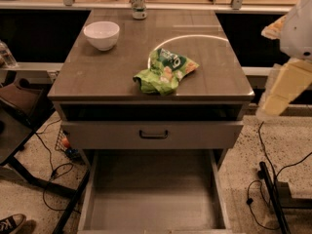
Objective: Place green rice chip bag into middle drawer
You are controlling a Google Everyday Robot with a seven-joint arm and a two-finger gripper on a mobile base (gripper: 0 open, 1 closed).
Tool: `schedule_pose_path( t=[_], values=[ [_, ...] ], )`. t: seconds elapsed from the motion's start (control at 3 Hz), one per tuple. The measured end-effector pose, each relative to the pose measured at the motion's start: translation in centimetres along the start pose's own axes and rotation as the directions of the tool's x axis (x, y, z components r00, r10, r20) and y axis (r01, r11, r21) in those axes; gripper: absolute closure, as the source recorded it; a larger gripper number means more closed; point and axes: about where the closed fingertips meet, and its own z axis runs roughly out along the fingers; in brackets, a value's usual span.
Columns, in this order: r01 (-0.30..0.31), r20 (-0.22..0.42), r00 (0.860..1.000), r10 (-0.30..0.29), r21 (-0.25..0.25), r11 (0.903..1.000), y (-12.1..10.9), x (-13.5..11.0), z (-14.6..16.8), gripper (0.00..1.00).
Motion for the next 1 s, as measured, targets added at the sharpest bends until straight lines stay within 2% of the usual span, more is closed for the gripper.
schedule_pose_path(
  t=[0.33, 0.67, 1.0],
  values=[
    [-0.101, 0.088, 0.991, 0.102, -0.014, 0.9948, -3.5, -2.3, 2.0, 0.0],
    [-0.243, 0.068, 0.967, 0.245, -0.034, 0.9695, -7.9, -4.4, 4.0, 0.0],
    [-0.404, 0.08, 0.91, 0.407, -0.057, 0.9131, -11.4, -6.5, 6.5, 0.0]
  ],
)
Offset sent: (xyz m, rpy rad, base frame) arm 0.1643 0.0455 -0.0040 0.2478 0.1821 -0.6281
